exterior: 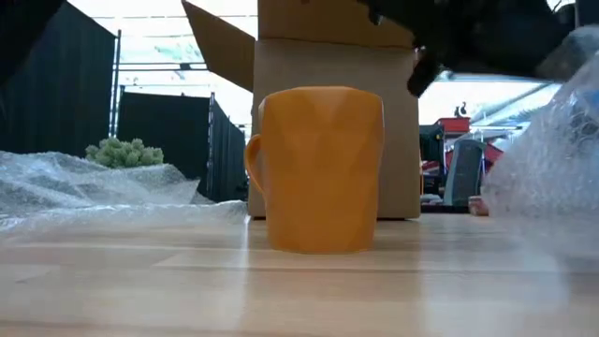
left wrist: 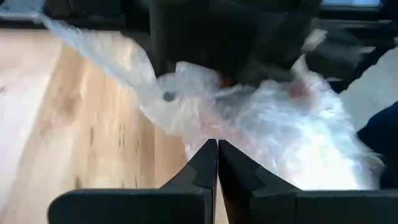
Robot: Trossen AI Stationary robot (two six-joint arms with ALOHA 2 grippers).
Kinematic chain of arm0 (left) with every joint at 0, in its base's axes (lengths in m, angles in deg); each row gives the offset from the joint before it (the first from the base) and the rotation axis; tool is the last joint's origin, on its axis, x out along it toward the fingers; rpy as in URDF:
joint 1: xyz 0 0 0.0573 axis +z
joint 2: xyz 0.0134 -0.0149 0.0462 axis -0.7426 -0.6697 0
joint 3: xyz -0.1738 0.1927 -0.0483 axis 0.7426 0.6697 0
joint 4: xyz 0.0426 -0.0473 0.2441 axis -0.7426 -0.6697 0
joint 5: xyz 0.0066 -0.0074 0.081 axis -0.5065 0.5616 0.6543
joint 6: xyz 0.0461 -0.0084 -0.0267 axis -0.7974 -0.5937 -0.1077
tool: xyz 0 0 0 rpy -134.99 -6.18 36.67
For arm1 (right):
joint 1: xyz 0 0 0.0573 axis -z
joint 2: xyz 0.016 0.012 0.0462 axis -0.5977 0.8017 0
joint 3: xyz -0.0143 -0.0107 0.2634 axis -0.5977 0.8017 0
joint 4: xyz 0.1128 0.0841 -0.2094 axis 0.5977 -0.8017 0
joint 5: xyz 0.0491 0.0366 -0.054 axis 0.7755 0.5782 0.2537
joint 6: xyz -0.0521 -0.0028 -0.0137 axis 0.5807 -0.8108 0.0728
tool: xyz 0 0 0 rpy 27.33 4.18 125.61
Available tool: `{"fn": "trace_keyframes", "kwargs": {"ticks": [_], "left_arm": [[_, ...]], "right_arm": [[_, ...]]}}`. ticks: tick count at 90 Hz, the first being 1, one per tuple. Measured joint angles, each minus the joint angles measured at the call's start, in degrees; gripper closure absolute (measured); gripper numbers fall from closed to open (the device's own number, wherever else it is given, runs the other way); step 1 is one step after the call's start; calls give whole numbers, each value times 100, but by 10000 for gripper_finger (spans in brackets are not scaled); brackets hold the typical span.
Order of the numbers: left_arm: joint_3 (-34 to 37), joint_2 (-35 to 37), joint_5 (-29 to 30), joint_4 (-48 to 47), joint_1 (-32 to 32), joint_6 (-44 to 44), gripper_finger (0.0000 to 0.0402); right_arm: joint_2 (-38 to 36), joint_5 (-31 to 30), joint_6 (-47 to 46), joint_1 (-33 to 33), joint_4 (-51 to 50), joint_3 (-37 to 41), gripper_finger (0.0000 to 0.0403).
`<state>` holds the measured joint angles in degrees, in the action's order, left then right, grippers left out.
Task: Wrap mug
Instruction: Wrap the pink mug with the right bubble wrap
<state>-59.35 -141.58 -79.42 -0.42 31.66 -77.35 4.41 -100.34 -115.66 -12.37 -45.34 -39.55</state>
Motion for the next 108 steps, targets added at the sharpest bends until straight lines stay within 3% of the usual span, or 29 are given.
{"fn": "trace_keyframes", "kwargs": {"ticks": [16, 46, 108], "left_arm": [[11, 89, -57, -192, -127, -162, 401], [11, -253, -297, 1233, -256, -333, 401], [18, -717, -393, 1533, -133, -328, 401]], "right_arm": [[7, -7, 30, 0, 4, 2, 161], [7, -32, 86, 10, 43, 9, 161], [-22, -22, 267, 37, 255, 17, 161]]}}
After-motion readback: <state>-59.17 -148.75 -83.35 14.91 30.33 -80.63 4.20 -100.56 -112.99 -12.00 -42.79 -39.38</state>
